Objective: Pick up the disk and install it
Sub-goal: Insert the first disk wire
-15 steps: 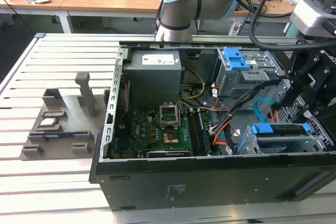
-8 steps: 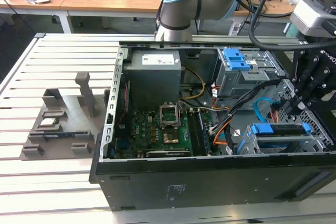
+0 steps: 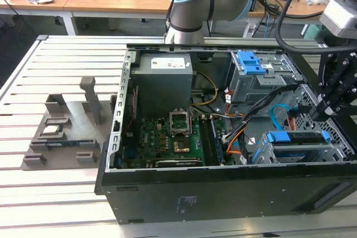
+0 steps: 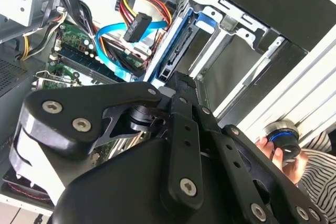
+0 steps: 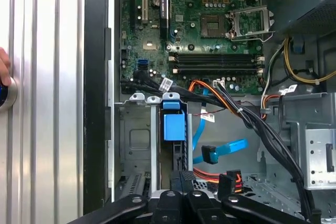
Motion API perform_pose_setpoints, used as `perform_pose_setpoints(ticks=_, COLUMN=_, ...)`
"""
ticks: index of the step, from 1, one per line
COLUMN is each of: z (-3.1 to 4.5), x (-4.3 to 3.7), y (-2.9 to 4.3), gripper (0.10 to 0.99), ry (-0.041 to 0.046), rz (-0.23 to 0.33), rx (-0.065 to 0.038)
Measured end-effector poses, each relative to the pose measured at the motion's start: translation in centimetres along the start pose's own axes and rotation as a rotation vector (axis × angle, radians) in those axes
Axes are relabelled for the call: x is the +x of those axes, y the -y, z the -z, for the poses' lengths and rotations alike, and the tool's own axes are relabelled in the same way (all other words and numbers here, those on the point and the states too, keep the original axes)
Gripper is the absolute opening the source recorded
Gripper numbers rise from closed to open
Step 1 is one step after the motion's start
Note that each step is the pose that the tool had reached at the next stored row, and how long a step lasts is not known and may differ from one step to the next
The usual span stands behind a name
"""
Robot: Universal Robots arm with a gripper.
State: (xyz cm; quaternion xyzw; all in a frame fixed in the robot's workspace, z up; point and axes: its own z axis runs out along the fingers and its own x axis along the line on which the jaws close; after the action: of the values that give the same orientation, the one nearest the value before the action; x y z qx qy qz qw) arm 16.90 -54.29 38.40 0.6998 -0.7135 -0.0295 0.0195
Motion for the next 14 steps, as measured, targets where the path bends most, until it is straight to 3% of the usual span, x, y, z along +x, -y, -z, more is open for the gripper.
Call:
perform_pose_setpoints(ticks=4, z=0.05, x=-0.15, y=0.64, gripper=0.106, ry=-0.0022, rz=0.0, rx=0.0)
perform_pose_setpoints(ticks=7, z=0.08, x=-0.89, y=1.38, gripper=0.106, ry=-0.0064, rz=0.0, rx=0.0)
perform_pose_setpoints(ticks=14, z=-0.04, x=-1.57, y=1.83, gripper=0.106, ry=-0.0081, rz=-0.001, rx=0.0)
